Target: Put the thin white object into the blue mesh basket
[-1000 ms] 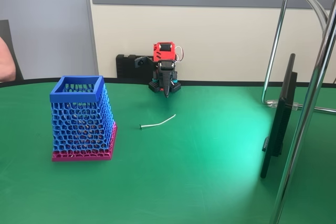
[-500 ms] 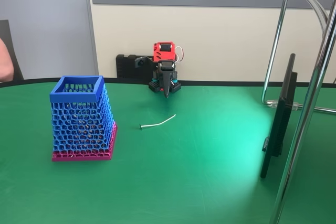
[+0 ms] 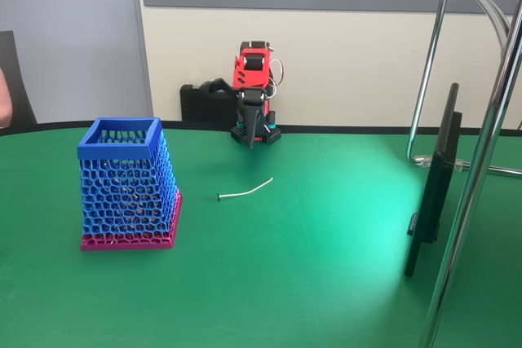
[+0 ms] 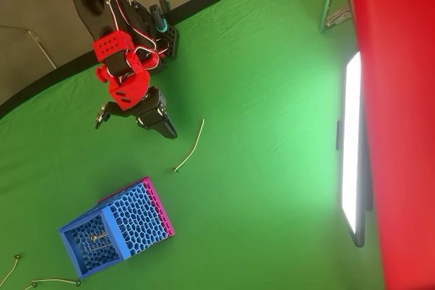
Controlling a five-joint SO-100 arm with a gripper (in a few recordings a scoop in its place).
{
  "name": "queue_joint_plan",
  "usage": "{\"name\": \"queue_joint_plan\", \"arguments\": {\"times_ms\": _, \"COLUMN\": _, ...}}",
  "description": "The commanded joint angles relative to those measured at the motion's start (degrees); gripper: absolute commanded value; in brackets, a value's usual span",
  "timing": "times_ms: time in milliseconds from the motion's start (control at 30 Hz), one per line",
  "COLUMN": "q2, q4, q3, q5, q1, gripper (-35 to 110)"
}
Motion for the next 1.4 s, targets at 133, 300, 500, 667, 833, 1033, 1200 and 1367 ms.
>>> {"name": "queue_joint_plan", "arguments": {"times_ms": 133, "q2": -10.02, "q4": 3.25, "q3": -12.13, "q5": -3.25, "q1": 1.14, "gripper": 1}}
{"name": "queue_joint_plan", "arguments": {"times_ms": 300, "q2": -19.16, "q4": 5.45, "q3": -19.95, "q5": -4.13, "q1": 2.64, "gripper": 1}}
{"name": "queue_joint_plan", "arguments": {"times_ms": 500, "q2": -27.77, "q4": 7.21, "q3": -26.37, "q5": -5.45, "q1": 3.69, "gripper": 1}}
{"name": "queue_joint_plan", "arguments": {"times_ms": 667, "q2": -34.98, "q4": 8.53, "q3": -30.94, "q5": -7.29, "q1": 4.75, "gripper": 1}}
{"name": "queue_joint_plan", "arguments": {"times_ms": 833, "q2": -42.36, "q4": 12.22, "q3": -36.83, "q5": -10.02, "q1": 6.33, "gripper": 7}}
{"name": "queue_joint_plan", "arguments": {"times_ms": 1033, "q2": -50.62, "q4": 12.39, "q3": -42.01, "q5": -13.36, "q1": 7.65, "gripper": 11}}
{"name": "queue_joint_plan", "arguments": {"times_ms": 1200, "q2": -54.67, "q4": 12.74, "q3": -45.44, "q5": -17.58, "q1": 7.82, "gripper": 15}}
{"name": "queue_joint_plan", "arguments": {"times_ms": 1367, "q2": -58.71, "q4": 14.59, "q3": -47.37, "q5": -24.35, "q1": 6.94, "gripper": 17}}
